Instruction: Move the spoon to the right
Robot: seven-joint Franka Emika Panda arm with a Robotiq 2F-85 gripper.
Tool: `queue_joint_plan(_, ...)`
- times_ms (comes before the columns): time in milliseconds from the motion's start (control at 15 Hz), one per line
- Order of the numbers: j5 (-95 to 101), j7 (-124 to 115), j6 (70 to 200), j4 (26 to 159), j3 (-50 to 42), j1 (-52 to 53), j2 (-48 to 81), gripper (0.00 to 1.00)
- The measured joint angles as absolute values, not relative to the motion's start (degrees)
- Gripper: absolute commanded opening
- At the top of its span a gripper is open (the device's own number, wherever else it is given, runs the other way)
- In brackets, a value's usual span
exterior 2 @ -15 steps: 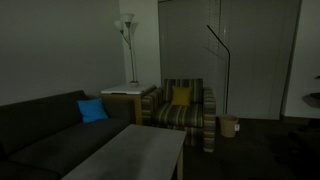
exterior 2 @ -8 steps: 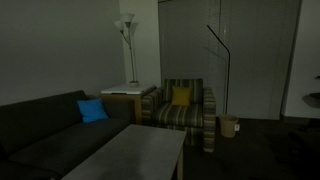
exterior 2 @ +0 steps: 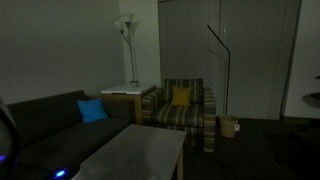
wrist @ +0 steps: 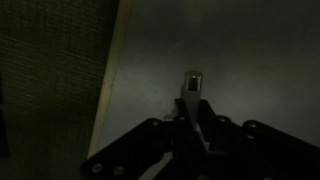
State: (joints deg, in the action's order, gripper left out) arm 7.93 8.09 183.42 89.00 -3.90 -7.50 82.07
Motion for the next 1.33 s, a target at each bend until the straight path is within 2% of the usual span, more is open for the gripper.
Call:
queue_joint_plan(200,11.23,13.21,176.92,81.48,0.42,-12.82,84.90,0.04)
queue_joint_plan(467,12.64,19.49,171.89,78.74,5.10,-17.40,84.37,0.04)
queue_joint_plan(867,11.17,20.41,168.85,78.39,9.00,-18.30,84.47,0.04)
queue_joint_plan(1333,6.51,18.27,166.41,79.82,9.42,-17.72,84.65,0.04)
